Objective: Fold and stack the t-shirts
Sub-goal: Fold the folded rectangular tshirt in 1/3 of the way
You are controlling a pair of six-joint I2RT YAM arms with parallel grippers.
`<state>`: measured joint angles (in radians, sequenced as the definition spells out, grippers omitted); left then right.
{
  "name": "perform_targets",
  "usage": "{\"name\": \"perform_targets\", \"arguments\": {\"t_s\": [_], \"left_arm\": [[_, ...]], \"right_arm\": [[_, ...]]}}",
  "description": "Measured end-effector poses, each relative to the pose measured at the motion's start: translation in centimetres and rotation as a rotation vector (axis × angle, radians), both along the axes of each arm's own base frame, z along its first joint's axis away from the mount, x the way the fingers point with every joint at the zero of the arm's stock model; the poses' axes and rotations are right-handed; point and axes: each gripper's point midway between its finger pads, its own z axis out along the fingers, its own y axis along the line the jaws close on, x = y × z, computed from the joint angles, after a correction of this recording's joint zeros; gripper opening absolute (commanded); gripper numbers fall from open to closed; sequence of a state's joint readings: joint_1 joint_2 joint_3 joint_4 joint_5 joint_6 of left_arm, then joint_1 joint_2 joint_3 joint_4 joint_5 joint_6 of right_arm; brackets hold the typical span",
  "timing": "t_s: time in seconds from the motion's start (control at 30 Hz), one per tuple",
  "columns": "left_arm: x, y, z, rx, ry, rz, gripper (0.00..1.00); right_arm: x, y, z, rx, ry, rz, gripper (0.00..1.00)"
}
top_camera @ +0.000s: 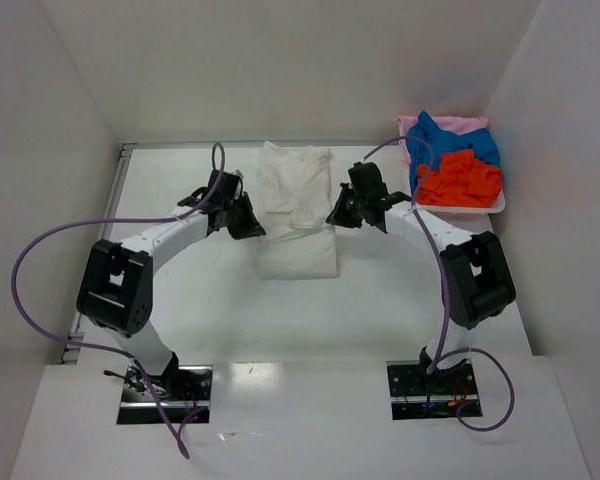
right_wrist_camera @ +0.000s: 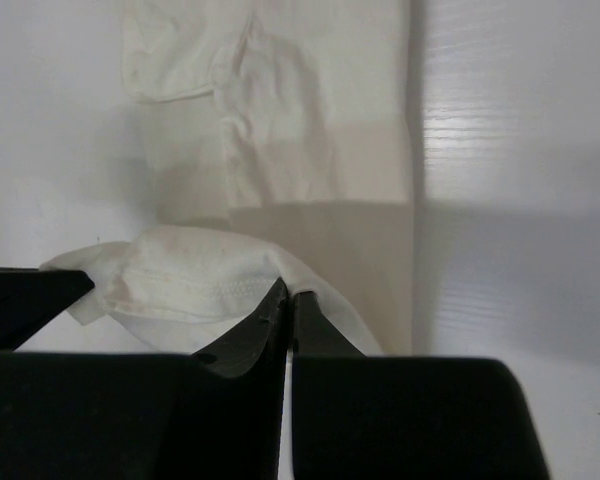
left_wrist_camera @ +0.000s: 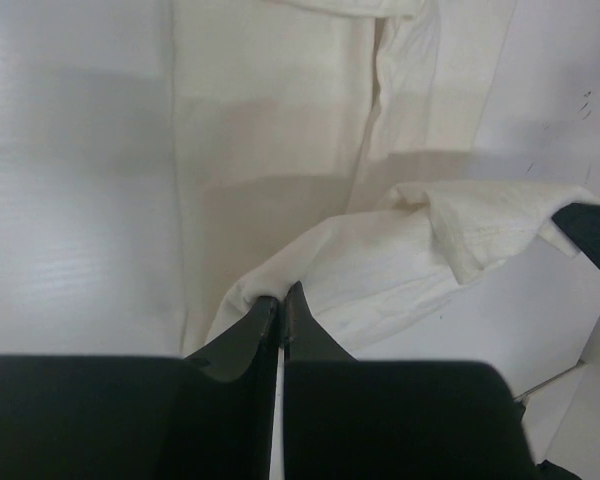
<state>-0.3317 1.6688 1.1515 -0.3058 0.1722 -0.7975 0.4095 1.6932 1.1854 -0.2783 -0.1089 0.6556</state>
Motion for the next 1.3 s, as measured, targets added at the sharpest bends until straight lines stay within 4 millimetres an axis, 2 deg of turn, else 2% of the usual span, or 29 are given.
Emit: {"name": "perform_targets", "arguments": {"t_s": [0.13, 0.3, 0.43, 0.57, 1.0, 1.3], "left_arm": [[1.7, 0.1, -0.8, 0.001, -0.005, -0.010, 0.00], [2.4, 0.5, -3.5, 0.005, 0.041, -0.015, 0.00], [2.6, 0.4, -5.8, 0.014, 0.081, -0.019, 0.00], [2.9, 0.4, -6.8, 0.019, 0.089, -0.033, 0.00], [5.9, 0.2, -4.2, -0.005, 0.002, -0.028, 0.00], [7.0, 0.5, -3.9, -0.003, -0.019, -0.028, 0.00]], "right_arm": [[1.0, 0.2, -1.5, -0.012, 0.020, -0.002, 0.00], [1.7, 0.5, -3.3, -0.022, 0.042, 0.001, 0.00], [2.6, 0.6, -4.0, -0.022, 0.045, -0.002, 0.00], [3.4, 0.7, -4.2, -0.021, 0.038, -0.004, 0.00], [4.4, -0.4, -5.1, -0.040, 0.040, -0.027, 0.00], [5.4, 0.0, -4.0, -0.029, 0.006, -0.028, 0.00]]}}
